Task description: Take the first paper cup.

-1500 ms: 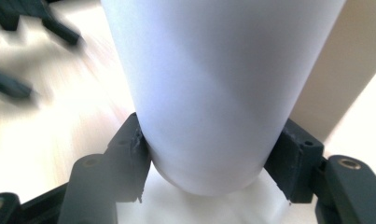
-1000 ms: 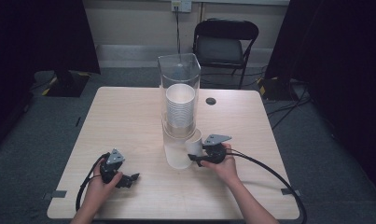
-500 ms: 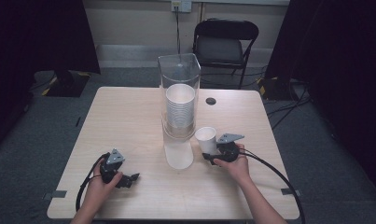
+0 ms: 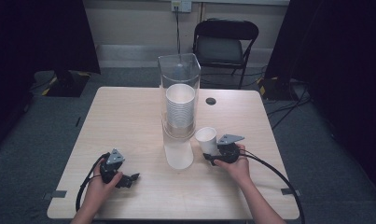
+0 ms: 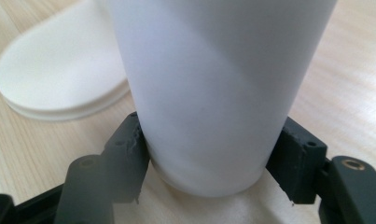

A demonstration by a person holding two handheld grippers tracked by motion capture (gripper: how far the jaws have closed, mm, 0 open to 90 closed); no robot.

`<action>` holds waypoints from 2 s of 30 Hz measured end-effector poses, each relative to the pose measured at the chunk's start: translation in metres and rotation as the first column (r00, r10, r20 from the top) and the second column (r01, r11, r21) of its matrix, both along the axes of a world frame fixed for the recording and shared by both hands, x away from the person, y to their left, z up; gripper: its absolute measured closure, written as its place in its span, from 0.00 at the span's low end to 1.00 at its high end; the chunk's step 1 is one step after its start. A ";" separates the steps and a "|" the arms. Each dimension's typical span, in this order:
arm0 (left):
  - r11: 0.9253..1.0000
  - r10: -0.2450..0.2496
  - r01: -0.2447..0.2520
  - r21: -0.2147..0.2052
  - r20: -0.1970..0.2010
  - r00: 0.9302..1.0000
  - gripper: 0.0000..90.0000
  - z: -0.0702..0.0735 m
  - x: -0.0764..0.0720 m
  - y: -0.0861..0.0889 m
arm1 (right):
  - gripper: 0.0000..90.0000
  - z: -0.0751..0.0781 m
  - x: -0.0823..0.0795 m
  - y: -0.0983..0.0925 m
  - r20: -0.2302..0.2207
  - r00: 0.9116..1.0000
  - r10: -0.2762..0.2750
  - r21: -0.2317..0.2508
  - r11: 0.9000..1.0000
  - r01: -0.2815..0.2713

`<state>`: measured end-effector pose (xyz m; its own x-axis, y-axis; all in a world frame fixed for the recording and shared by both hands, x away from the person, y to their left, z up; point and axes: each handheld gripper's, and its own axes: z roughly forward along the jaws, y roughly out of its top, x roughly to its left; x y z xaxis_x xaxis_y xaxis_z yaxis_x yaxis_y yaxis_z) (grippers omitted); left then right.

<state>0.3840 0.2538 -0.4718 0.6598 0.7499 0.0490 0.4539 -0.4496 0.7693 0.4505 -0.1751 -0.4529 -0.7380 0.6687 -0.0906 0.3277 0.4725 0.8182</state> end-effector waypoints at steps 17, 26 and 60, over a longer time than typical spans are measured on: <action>0.967 -0.062 0.047 -0.249 -0.051 0.997 0.17 0.044 -0.011 -0.019 | 0.40 0.006 -0.046 -0.015 0.127 0.982 0.138 0.129 0.980 -0.154; 0.934 -0.105 0.104 -0.342 0.016 0.994 0.17 0.087 -0.024 -0.061 | 0.40 0.003 -0.055 0.009 0.176 0.964 0.201 0.120 0.967 -0.223; 0.924 -0.098 0.027 -0.381 -0.170 0.980 0.79 0.114 -0.014 -0.138 | 0.39 0.010 -0.074 0.047 0.251 0.888 0.384 0.072 0.908 -0.413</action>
